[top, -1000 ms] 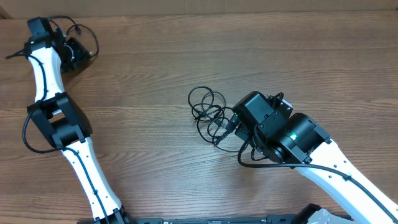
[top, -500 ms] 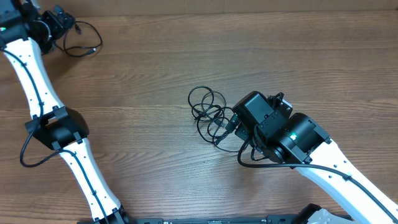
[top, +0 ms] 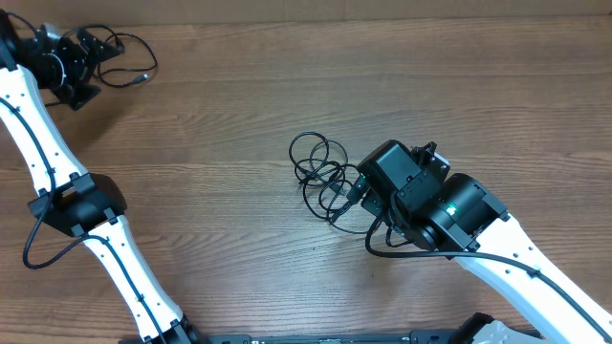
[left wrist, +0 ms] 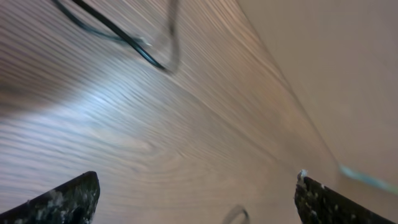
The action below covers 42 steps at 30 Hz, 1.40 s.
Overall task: Untangle cables
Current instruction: 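Release the cable and swing the left gripper back toward the remaining bundle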
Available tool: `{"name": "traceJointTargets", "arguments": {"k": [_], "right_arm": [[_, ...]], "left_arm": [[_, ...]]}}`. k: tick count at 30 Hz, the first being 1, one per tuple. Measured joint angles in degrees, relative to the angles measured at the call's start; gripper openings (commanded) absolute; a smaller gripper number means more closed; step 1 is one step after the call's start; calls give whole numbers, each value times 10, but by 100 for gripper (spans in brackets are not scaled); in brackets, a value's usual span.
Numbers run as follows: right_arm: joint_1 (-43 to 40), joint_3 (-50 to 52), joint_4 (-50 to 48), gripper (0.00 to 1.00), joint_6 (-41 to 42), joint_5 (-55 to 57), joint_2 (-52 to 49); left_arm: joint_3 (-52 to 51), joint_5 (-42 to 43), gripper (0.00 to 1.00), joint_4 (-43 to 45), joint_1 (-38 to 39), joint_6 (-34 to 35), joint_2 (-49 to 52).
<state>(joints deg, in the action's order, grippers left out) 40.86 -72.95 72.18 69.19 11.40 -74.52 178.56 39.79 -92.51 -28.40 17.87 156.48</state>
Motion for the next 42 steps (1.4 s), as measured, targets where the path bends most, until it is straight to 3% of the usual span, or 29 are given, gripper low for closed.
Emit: {"name": "traceJointTargets", "arguments": {"k": [10,20,29,35,42], "right_arm": [[0,0,1,100,0,-10,0],[0,0,33,100,-12,-55,0],[0,0,99,100,-35,-29,0],[-53,-21,175,100,-33,7,0],[-219,-55,220,100,-32,23,3]], "left_arm": [[0,53,100,-41,110,-61,-47],[0,10,100,-41,313,-52,-193],[-17,-85,100,-42,406,-43,-334],[-154,-137,100,-40,455,-43,-441],[-405,-235,100,-42,506,-49,-555]]}}
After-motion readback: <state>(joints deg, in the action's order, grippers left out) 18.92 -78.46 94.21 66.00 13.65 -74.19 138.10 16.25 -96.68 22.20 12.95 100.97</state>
